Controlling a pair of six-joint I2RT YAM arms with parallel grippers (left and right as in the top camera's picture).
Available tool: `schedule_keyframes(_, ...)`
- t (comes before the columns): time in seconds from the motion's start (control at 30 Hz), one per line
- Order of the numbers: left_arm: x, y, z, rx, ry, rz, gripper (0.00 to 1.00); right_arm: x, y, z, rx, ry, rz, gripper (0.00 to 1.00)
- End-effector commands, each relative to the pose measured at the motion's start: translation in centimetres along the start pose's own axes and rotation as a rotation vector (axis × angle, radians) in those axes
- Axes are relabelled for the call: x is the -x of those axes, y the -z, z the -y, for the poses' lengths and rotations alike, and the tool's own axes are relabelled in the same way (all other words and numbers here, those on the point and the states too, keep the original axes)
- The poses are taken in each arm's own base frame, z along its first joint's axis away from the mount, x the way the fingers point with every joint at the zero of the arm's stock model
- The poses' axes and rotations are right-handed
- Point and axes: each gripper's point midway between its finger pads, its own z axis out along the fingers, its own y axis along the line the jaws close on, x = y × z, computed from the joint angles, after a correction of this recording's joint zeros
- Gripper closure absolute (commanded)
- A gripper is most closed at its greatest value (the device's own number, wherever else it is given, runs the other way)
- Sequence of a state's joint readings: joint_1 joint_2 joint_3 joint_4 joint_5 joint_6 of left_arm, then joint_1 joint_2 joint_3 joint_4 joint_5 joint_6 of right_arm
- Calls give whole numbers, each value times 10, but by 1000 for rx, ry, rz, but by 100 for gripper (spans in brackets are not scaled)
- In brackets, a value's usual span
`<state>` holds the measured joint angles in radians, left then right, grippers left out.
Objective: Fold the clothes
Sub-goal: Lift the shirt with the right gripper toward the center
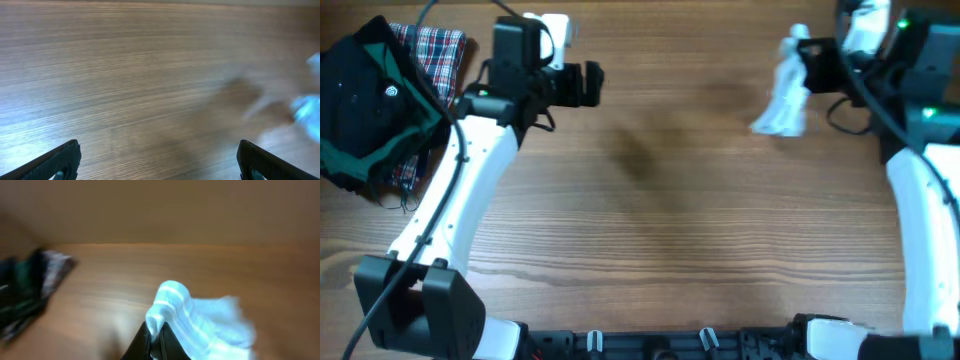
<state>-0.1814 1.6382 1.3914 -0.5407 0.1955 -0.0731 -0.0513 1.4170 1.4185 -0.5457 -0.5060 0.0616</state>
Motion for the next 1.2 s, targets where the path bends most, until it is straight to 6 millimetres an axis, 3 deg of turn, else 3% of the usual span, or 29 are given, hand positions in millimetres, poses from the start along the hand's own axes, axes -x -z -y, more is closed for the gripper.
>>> schedule_keyframes(0.0,10,10,5,-34,27,22,0,23,15,-66,157,141,86,96)
schedule_keyframes(0.1,9,10,5,-34,28,21,0,29,20,-101,250,171,120,96)
schedule_keyframes(0.23,10,10,5,-34,27,22,0,26,16,-127,315,125,108,96)
schedule_keyframes(0.57,5,14,6,-40,31,2,0,3,-25,-125,238,-5,11,95)
schedule_keyframes(0.7,-6,19,36,-214,24,-51,0,2,-29,-124,239,-25,6,96)
schedule_keyframes(0.9,-9,32,78,-472,20,-77,0,16,-16,-135,282,-15,58,96)
schedule_keyframes(1.03,-15,38,99,-595,-10,-96,0,21,-7,-144,325,-4,78,96)
schedule_keyframes(1.17,-34,36,115,-664,-110,-114,0,26,0,-151,358,10,95,96)
